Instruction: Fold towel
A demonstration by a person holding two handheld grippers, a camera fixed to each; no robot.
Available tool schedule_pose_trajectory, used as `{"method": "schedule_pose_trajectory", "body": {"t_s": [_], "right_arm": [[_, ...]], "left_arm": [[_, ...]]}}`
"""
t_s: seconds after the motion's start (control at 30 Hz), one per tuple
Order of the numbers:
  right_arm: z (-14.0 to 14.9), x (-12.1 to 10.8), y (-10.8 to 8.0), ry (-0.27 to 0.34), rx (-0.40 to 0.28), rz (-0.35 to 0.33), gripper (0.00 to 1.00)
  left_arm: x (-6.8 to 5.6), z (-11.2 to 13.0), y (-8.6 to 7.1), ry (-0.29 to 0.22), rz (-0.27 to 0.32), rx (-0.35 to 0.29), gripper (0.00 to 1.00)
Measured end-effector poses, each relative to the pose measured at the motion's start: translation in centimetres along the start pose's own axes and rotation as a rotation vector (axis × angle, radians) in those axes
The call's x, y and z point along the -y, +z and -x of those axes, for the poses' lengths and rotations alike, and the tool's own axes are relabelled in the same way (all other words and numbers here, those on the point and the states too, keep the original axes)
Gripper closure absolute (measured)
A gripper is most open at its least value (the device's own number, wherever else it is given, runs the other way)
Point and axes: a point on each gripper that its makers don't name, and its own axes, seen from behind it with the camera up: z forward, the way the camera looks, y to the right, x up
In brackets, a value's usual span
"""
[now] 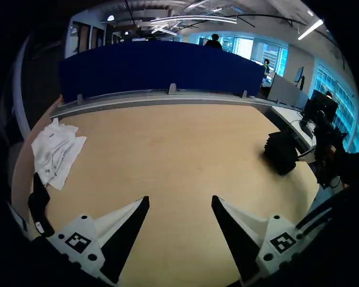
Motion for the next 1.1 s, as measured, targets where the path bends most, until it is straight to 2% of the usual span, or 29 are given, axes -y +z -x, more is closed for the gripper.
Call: {"method": "schedule_pose_trajectory", "body": {"t_s": [0.07,0.2,0.37,0.53,1.1], "right_arm": [[0.0,-0.1,-0.2,-0.001,-0.007,0.007,0.66],[-0.3,-0.2,-0.7,0.003,-0.027,0.016,0.48],[-0.7,-0.3,-1.2,0.011,-0.049,0.024,0.36],[-1.3,-0.3,-1.7,0.012,-0.066,0.024,0.17],[-2.8,-0.1,-3.2,-0.028,-0.091,0.027,0.17]], "left_arm": [[0.0,0.0,0.0,0.000,0.002,0.000,0.03],[-0.1,-0.1,0.1,0.002,0.005,-0.003,0.03],[-0.2,-0.3,0.1,0.004,0.011,-0.004,0.03],[-0.2,-0.3,0.0,0.005,0.014,-0.007,0.03],[0.3,0.1,-0.2,-0.011,0.009,-0.013,0.03]]}}
